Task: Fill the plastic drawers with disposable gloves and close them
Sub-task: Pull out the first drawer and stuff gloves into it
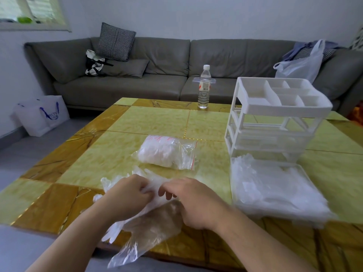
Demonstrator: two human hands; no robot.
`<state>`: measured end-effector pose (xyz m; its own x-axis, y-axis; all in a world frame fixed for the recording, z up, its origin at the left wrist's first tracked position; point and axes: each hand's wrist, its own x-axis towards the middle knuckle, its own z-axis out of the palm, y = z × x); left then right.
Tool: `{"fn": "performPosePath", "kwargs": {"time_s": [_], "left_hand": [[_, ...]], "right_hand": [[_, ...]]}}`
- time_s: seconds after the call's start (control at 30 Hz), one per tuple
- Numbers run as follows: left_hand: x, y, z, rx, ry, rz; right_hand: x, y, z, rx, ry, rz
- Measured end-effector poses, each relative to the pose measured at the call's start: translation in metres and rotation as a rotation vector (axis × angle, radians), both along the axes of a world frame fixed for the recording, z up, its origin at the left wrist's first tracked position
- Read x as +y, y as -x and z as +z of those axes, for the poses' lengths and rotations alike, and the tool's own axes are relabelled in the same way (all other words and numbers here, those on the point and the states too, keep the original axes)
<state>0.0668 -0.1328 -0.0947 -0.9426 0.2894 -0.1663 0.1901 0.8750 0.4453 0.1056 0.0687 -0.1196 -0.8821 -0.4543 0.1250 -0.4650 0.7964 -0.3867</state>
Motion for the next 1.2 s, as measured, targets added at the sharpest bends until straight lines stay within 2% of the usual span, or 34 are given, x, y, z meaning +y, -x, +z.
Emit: {"fn": "performPosePath", "kwargs": {"time_s": [0.13, 0.23, 0.3, 0.33, 0.43, 0.5, 0.7, 0.77, 0.87, 1.07, 1.13, 1.2], "left_hand": [[0.001, 0.0, 0.001, 0.014, -0.002, -0.002], [0.001, 0.001, 0.0, 0.026, 0.018, 0.004], [0.0, 0.002, -0.001, 0.027, 0.037, -0.003], [0.0, 0.002, -0.001, 0.027, 0.046, -0.01], [0.002, 0.002, -0.001, 0.016, 0.067, -0.031], [0.003, 0.002, -0.001, 0.019, 0.071, -0.038], [0.002, 0.002, -0.003, 0.026, 0.073, -0.028], [0.002, 0.002, -0.002, 0.026, 0.073, -0.034], [0.003, 0.0, -0.001, 0.004, 0.061, -0.043], [0.004, -0.004, 0.009, -0.037, 0.035, -0.058], [0.002, -0.006, 0.013, -0.09, -0.078, -0.084], [0.003, -0.012, 0.024, -0.215, -0.319, -0.092]], "right_hand": [[0.002, 0.003, 0.001, 0.012, 0.037, -0.053], [0.007, 0.0, 0.009, -0.219, 0.089, -0.035], [0.007, -0.004, 0.013, -0.384, 0.004, 0.013], [0.006, -0.006, 0.012, -0.398, -0.074, 0.027], [0.0, -0.009, 0.006, -0.145, -0.178, 0.04], [-0.001, -0.009, 0.001, -0.025, -0.154, 0.016], [0.003, -0.004, -0.007, -0.011, -0.021, -0.057], [0.0, -0.003, -0.009, -0.056, 0.147, -0.093], [-0.006, 0.0, -0.008, -0.024, 0.358, -0.139], [-0.006, 0.001, -0.005, 0.024, 0.422, -0.197], [-0.004, 0.001, -0.003, 0.027, 0.418, -0.219], [-0.003, 0.0, 0.0, 0.032, 0.411, -0.234]]}}
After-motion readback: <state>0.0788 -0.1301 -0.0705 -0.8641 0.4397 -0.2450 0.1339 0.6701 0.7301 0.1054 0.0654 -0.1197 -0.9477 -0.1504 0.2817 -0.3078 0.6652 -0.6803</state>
